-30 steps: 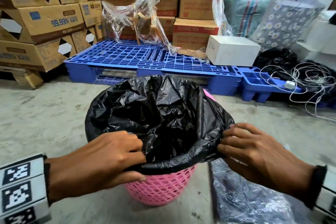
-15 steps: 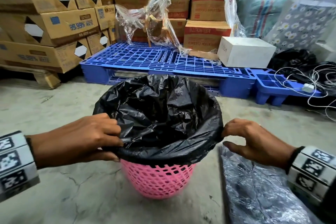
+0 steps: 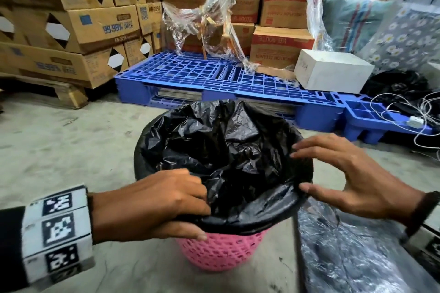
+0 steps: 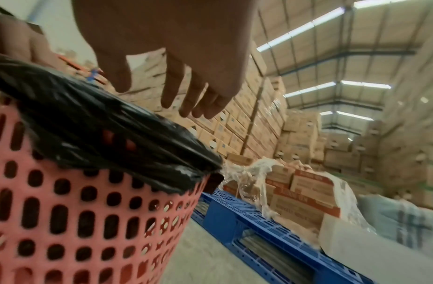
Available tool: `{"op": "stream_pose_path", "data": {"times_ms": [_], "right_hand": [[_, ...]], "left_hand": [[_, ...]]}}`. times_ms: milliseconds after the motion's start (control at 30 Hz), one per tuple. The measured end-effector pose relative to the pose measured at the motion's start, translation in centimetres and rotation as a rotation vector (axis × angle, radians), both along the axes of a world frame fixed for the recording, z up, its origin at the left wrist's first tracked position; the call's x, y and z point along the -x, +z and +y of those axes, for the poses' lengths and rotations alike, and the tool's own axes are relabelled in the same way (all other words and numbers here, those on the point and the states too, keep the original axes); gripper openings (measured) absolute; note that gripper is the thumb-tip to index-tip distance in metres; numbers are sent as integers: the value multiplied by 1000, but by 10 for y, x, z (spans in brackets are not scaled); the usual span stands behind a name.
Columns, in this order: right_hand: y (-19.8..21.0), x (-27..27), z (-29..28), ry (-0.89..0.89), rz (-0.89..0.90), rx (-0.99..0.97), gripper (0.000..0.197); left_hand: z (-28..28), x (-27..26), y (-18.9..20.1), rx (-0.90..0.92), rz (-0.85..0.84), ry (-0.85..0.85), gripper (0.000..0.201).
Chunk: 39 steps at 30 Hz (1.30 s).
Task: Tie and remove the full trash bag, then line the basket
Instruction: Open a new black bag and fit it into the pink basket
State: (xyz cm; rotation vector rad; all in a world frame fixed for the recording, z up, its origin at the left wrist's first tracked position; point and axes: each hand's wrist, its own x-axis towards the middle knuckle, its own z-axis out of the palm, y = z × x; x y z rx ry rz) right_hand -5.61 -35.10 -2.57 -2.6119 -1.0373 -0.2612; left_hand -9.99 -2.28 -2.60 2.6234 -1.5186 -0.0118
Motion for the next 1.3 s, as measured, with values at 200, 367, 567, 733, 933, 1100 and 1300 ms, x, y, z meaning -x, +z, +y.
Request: {"op": "stream_pose_path", "data": {"times_ms": [200, 367, 567, 733, 933, 1100, 1300], "right_hand": [[4, 11, 0, 145, 178, 206, 35], [16, 18, -1, 154, 255, 284, 12], [43, -10, 35, 170, 458, 410, 54], [55, -56, 92, 113, 400, 601, 75], [-7, -102, 156, -30, 484, 983, 108], [-79, -115, 177, -92, 514, 1138, 113], [-160, -117, 188, -70, 634, 1027, 86]], "left_hand": [[-11, 12, 3, 103, 130, -42, 27], [1, 12, 9, 224, 312, 61, 30], [18, -10, 12, 321, 404, 182, 23], [36, -53, 5, 204, 16, 428, 61], [43, -86, -20, 64, 221, 560, 77], [44, -87, -26, 117, 208, 568, 74], [43, -87, -25, 167, 227, 573, 75]]}}
